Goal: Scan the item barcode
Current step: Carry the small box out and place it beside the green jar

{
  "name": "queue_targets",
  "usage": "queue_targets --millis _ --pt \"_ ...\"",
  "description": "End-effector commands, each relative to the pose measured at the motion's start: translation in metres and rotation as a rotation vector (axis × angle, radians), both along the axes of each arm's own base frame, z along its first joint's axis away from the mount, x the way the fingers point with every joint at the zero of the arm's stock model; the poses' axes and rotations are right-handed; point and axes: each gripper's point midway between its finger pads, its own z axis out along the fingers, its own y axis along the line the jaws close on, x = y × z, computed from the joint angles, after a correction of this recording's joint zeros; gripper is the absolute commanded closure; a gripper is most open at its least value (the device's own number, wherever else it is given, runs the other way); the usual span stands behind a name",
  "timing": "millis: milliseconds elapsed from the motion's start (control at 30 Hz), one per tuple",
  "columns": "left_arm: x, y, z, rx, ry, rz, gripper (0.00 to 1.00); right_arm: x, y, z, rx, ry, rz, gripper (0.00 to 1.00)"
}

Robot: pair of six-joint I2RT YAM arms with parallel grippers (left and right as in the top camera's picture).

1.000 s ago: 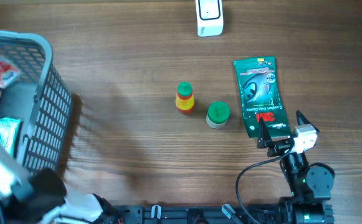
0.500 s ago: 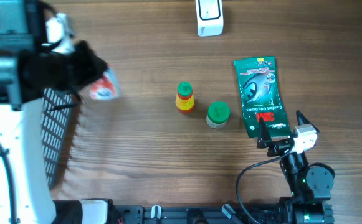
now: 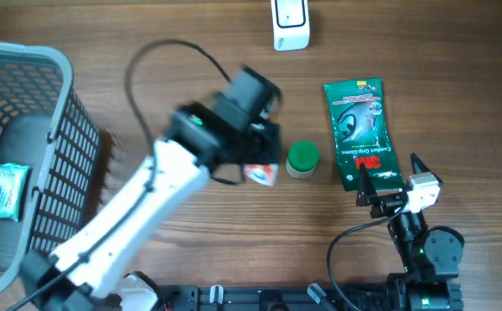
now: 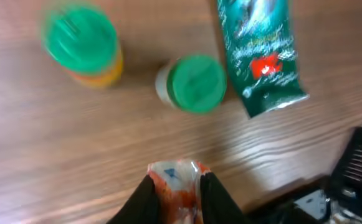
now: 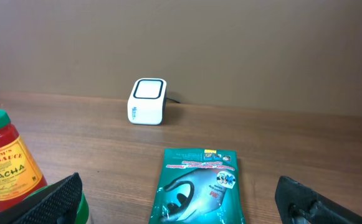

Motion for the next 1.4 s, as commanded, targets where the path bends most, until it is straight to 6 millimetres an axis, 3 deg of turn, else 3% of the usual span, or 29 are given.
queue_targets --millis 0,67,167,400,600,733,967,1233,1367 --pt "-0.005 -0.008 -0.045 0.003 0.011 0.262 0.84 0.0 -0.001 0.001 -0.011 -0.009 -0.011 0.0" --pt "0.002 -0.017 -0.067 -0.071 -0.023 0.475 0.83 0.0 -0.001 0.001 -0.012 -0.009 -0.011 0.0" --pt "0.016 -0.023 -0.085 -0.151 -0.106 0.624 0.81 0.0 -0.001 0.001 -0.012 -0.009 -0.011 0.0" --pt "0.019 -0.012 -0.134 -0.047 -0.091 0.71 0.83 0.0 -0.001 0.001 -0.012 -0.009 -0.011 0.0" --pt "0.02 -0.013 -0.134 -0.054 -0.094 0.71 0.59 0.0 -0.001 0.001 -0.012 -0.009 -0.011 0.0" --pt "0.013 -0.021 -0.137 -0.075 -0.04 0.684 0.56 0.0 -0.001 0.001 -0.012 -0.009 -0.011 0.0" --pt "0.009 -0.026 -0.114 -0.136 -0.028 0.661 0.5 0.0 -0.001 0.001 -0.012 -0.009 -0.011 0.0" --pt "0.0 -0.003 -0.064 -0.153 -0.107 0.624 0.4 0.0 -0.001 0.001 -0.012 -0.009 -0.011 0.0" --pt "-0.005 0.021 -0.04 -0.133 -0.172 0.647 0.37 0.0 -0.001 0.001 -0.012 -0.009 -0.011 0.0"
